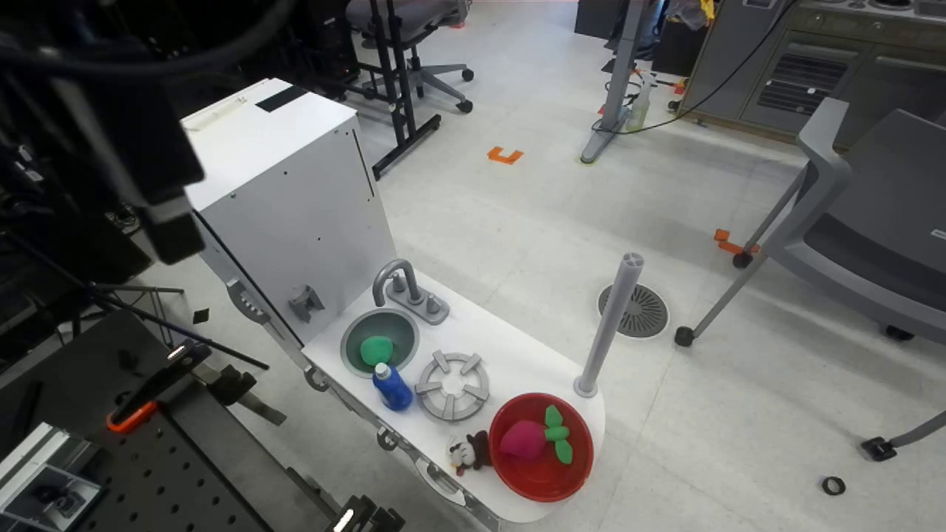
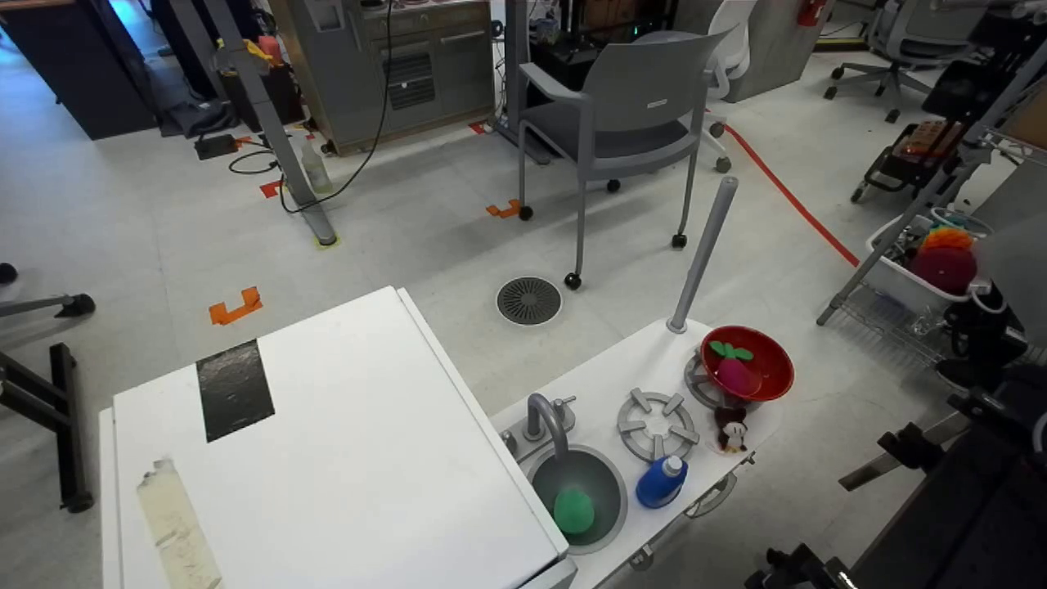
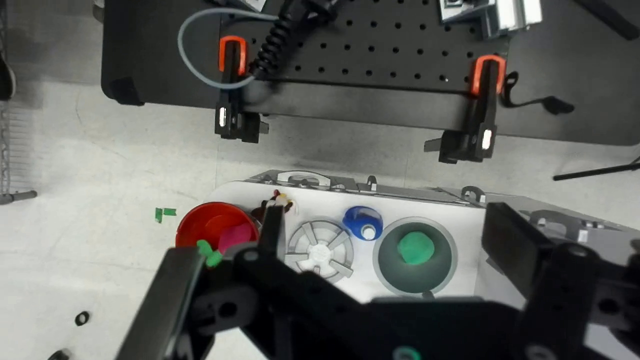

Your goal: Turn the tap faucet to the right

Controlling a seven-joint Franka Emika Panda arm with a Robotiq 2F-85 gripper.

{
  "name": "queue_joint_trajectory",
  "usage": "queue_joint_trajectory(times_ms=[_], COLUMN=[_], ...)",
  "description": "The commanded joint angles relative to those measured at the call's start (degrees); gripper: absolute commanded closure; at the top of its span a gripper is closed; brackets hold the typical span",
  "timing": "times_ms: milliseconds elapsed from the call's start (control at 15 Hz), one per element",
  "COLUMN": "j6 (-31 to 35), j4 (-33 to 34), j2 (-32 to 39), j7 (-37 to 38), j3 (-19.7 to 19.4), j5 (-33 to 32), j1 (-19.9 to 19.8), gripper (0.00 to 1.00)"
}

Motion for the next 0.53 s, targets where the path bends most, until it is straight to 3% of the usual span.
queue_joint_trajectory(times_ms=[0, 267, 467], j6=[3.2, 9.23, 12.65], j4=[9.86, 17.69, 22.48], j2=[14.86, 29.95, 40.3], j7=[6.33, 13.04, 12.8], j3=[1.35, 0.69, 0.13], j5=[-2.18, -5.64, -3.97], j1=[-0.42, 1.81, 3.0], gripper=[0.0, 0.0, 0.0])
